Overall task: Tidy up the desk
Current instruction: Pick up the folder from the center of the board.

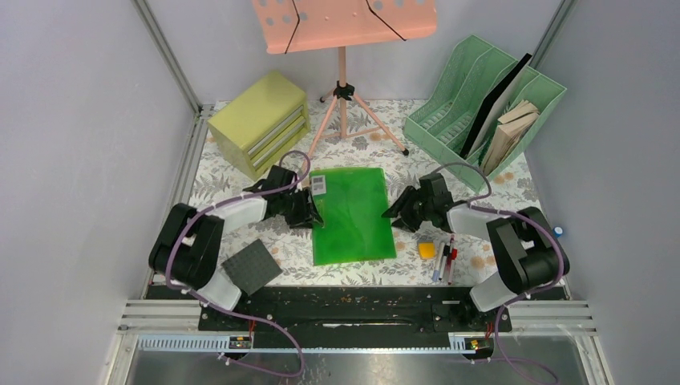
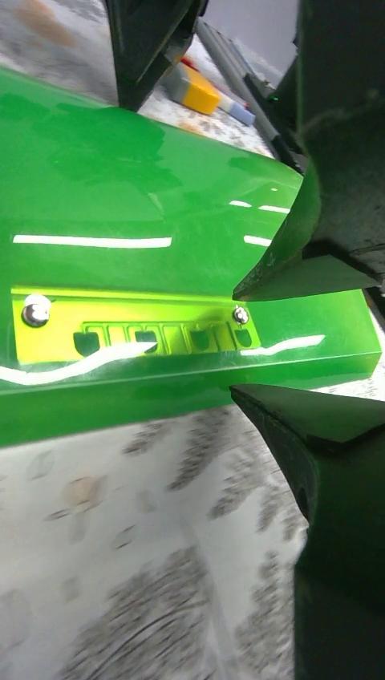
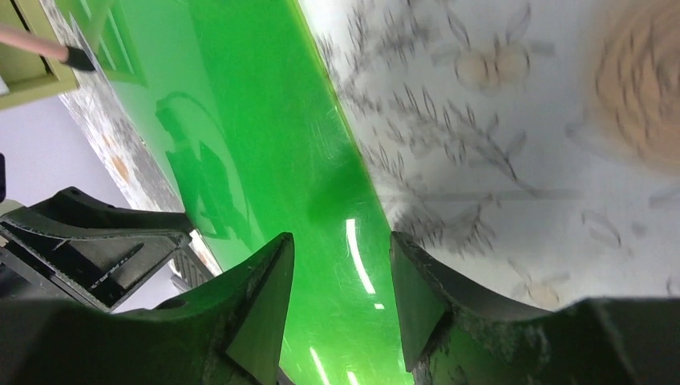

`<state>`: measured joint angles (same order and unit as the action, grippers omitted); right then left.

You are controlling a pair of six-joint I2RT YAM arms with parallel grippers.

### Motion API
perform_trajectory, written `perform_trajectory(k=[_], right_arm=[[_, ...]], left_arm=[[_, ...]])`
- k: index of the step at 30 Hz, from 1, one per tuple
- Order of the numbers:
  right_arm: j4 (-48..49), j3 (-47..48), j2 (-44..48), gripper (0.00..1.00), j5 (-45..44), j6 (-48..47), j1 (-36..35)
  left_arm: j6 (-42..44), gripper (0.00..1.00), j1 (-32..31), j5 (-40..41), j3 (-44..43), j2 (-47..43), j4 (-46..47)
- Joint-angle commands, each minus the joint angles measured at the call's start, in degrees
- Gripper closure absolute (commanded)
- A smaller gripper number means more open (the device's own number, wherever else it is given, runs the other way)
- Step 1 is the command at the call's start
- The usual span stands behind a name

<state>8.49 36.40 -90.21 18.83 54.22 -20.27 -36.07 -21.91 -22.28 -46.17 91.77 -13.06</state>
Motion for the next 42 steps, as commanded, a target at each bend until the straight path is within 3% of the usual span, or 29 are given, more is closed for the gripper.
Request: perform_trajectory(k=[1, 6, 10, 14, 16, 19, 27, 31, 38, 42], right_arm=[[-2.4, -6.4, 4.7, 0.45, 6.8, 3.0, -4.0], [-4.5, -11.6, 12.0, 0.45, 7.3, 3.6, -6.4], [-13.6, -11.4, 17.9, 0.44, 5.5, 1.0, -8.5], [-23.3, -9.8, 24.5, 0.38, 0.5, -2.7, -8.8], [-25.7, -8.9, 26.3, 0.35, -1.9, -3.8, -8.8], [-25.5, -8.1, 24.9, 0.33, 0.5, -3.8, -8.7], [-10.2, -14.4, 19.3, 0.32, 6.9, 5.2, -10.0], [-4.3, -14.9, 15.1, 0.33, 7.4, 7.6, -11.8], [2.1, -14.3, 8.0, 0.33, 7.7, 10.6, -17.2], [3.2, -15.1, 8.7, 0.33, 8.6, 12.2, -19.9]], left_arm=[[-5.3, 0.58, -4.2, -9.0, 5.0, -8.8, 3.5], [-7.8, 0.58, -6.0, -6.3, 11.9, -19.7, 1.7], [-7.5, 0.54, -6.9, -1.5, 13.4, -26.3, -5.1], [-6.2, 0.31, -6.8, 7.6, 12.5, -30.5, -13.2], [-5.2, 0.25, -6.2, 10.1, 11.4, -30.2, -15.3], [-2.7, 0.25, -4.3, 10.5, 9.1, -26.7, -17.6], [0.4, 0.25, -1.9, 11.2, 6.3, -18.4, -20.0], [0.1, 0.29, -2.0, 7.3, 7.1, -16.3, -18.2], [-3.1, 0.43, -6.5, 2.3, 10.4, -17.9, -14.9], [-6.6, 0.45, -9.9, 0.7, 14.0, -21.3, -13.2]])
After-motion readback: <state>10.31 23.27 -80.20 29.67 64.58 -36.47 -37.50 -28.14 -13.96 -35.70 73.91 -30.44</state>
